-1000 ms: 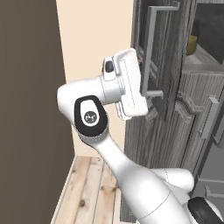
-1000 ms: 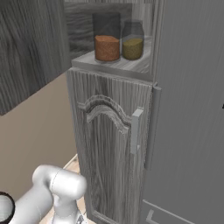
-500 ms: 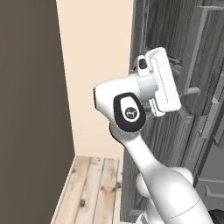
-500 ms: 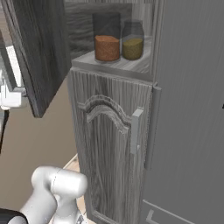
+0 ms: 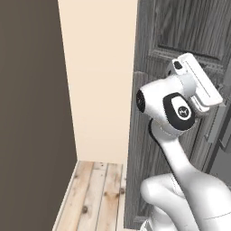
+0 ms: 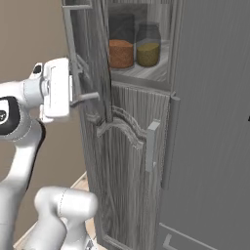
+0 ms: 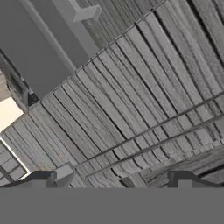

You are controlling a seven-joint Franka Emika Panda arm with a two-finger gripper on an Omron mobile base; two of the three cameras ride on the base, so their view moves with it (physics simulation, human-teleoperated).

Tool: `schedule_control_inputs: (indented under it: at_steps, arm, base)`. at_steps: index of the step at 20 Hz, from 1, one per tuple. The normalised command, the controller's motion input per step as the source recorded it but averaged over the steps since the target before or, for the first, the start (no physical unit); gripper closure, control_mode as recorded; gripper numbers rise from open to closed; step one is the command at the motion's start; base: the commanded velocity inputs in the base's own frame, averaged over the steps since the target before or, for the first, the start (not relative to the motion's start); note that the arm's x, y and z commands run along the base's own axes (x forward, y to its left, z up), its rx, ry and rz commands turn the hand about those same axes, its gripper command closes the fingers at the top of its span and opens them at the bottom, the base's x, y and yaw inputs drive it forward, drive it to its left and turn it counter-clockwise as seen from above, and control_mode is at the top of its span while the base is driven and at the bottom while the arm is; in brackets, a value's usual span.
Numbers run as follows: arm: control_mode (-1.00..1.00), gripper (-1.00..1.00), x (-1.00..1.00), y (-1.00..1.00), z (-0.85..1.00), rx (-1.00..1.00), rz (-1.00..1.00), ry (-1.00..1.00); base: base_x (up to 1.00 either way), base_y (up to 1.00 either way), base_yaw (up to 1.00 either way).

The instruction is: Pick the jar and jar from the dining table and place them in the open cabinet. Close the cabinet after placing the objects.

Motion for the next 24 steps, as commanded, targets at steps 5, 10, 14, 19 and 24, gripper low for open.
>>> schedule_control_inputs:
  at_steps: [5, 10, 14, 19, 24]
  arm:
    - [-1.0, -1.0, 0.77, -0.98, -0.01, -0.02, 0.1, 0.47]
    - [-1.0, -1.0, 0.78, -0.96, 0.0, -0.01, 0.14, 0.46]
    - [-1.0, -1.0, 0.66, -0.89, 0.0, -0.01, 0.14, 0.45]
    - [-1.0, -1.0, 0.56, -0.76, -0.05, 0.0, 0.13, 0.41]
    - [-1.0, -1.0, 0.41, -0.54, -0.11, 0.0, 0.08, 0.33]
  base:
    - [0.0, 0.0, 0.0]
    - [0.0, 0.0, 0.0]
    - [0.0, 0.0, 0.0]
    - [0.0, 0.0, 0.0]
    - [0.0, 0.0, 0.0]
